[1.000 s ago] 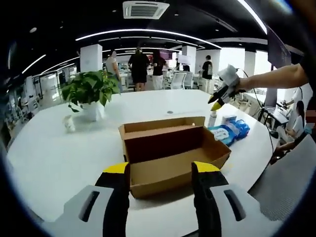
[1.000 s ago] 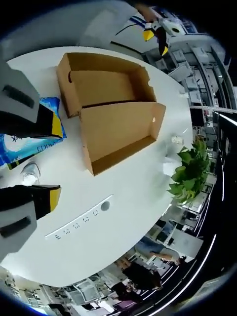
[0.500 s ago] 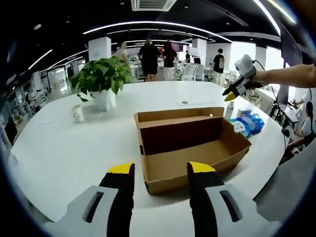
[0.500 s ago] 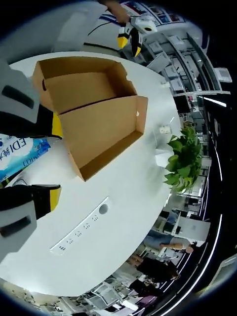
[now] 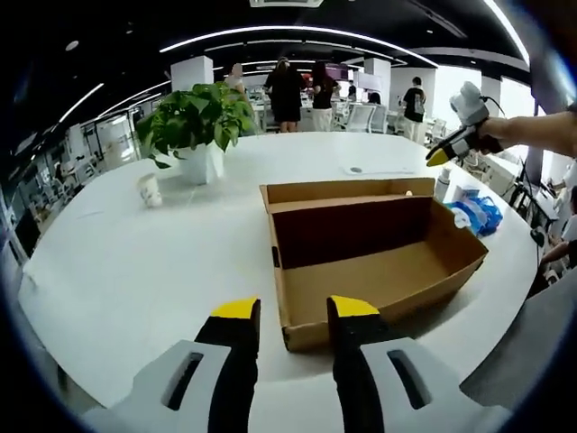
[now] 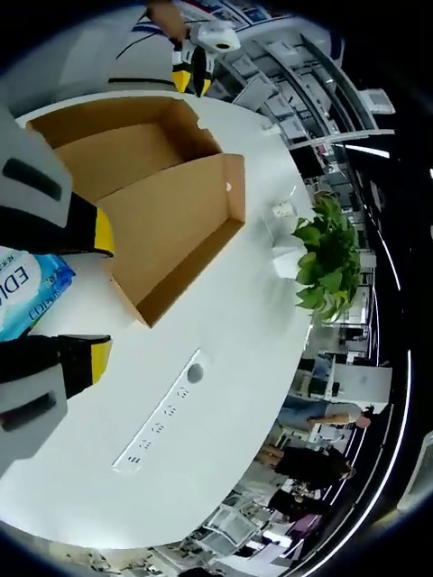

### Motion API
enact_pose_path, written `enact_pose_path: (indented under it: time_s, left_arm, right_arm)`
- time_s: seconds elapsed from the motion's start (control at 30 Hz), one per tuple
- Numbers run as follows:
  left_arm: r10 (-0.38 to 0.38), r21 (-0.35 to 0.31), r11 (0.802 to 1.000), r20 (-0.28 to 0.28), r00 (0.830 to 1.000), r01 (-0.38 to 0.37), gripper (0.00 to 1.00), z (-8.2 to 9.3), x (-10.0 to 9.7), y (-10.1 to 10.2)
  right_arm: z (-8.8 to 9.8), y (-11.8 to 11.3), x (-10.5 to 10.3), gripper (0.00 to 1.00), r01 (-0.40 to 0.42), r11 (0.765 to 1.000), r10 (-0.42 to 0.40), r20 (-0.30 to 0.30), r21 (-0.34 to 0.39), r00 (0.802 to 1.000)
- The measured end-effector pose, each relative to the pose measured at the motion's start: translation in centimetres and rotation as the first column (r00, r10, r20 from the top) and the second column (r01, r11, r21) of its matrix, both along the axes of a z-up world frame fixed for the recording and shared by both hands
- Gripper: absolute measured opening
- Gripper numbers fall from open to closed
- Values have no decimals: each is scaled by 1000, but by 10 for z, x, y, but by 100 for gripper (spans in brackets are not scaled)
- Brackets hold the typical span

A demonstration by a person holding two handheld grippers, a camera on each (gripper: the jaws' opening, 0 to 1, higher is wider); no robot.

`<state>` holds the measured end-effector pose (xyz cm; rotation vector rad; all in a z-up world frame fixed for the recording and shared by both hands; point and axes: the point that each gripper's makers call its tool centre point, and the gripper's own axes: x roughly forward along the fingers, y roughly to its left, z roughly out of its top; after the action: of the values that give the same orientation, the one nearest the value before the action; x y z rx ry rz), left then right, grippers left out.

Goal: Operate the shoe box by opening the lid, removing the specified soft item, and placing it in the target area until the item is outside and the box remains undamaged.

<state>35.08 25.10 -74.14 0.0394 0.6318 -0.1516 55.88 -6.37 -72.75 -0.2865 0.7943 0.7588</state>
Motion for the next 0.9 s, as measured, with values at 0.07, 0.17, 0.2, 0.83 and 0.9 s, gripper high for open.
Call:
enact_pose_path:
  time_s: [0.07, 0.17, 0.2, 0.83, 0.9]
  left_arm:
    - [3, 5, 1000, -5, 1000, -3, 29, -5, 2, 1]
    - [16, -6, 1000, -19, 1000, -16, 27, -11, 3, 3]
    - [19, -10, 1000, -26, 999, -19, 26, -13, 3, 4]
    - [85, -91, 991, -127, 988, -97, 4, -29, 10, 8]
    - [91, -94, 990, -134, 987, -104, 3, -30, 9, 8]
  right_arm:
    - [-1, 1, -1, 30, 14, 1000, -14, -2, 2, 1000]
    - [-3, 3, -1, 29, 39, 999, -39, -16, 19, 999]
    - [-4, 6, -1, 29, 49, 998, -47, -31, 40, 998]
    - [-21, 20, 13, 24, 161, 981, -152, -90, 105, 984]
    - [-23, 20, 17, 24, 183, 976, -172, -99, 116, 980]
